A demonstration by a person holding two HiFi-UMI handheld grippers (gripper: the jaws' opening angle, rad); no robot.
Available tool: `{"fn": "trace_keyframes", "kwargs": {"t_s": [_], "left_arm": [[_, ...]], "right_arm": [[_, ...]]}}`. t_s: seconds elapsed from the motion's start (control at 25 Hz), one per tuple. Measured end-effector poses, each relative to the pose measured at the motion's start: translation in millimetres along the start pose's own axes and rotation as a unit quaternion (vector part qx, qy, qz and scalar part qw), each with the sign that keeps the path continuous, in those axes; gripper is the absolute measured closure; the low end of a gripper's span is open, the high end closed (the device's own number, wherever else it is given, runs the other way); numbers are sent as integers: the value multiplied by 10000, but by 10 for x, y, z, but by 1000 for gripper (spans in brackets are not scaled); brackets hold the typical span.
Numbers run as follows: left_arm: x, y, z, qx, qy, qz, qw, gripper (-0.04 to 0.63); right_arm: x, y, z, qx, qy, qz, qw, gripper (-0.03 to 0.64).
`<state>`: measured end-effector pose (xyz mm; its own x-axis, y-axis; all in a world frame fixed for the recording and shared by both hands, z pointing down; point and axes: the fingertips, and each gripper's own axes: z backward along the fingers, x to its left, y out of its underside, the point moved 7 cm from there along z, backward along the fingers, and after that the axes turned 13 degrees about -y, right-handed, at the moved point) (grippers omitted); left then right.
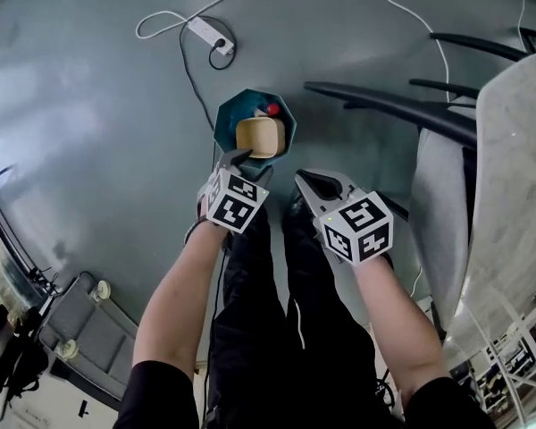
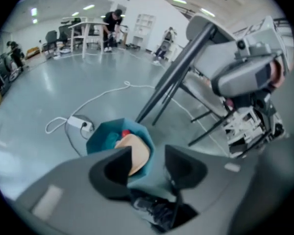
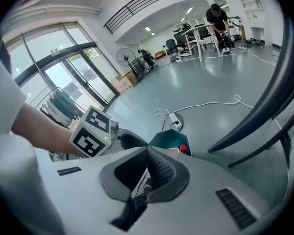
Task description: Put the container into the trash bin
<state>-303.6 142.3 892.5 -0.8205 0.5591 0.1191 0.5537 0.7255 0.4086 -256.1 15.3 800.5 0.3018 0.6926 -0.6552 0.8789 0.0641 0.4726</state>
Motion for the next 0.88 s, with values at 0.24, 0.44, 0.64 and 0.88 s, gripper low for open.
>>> {"fn": "trace_keyframes", "kwargs": {"t_s": [0.24, 0.44, 0.64, 0.88], "left_arm": [[51, -523, 830, -860, 114, 632, 9942, 410], [-70, -908, 1605, -1353, 102, 974, 9859, 498], [-234, -1153, 2304, -1882, -458, 1107, 9748, 524], [-384, -1217, 2871, -2095, -727, 1291, 9665, 572]], "right_arm": [[417, -490, 331, -30, -112, 567, 9983, 622], [880, -684, 692, -77, -100, 752, 9971, 622], [1334, -591, 1024, 68, -165, 831, 9964, 622], [1736, -472, 1362, 232, -254, 1069, 9937, 622]]}}
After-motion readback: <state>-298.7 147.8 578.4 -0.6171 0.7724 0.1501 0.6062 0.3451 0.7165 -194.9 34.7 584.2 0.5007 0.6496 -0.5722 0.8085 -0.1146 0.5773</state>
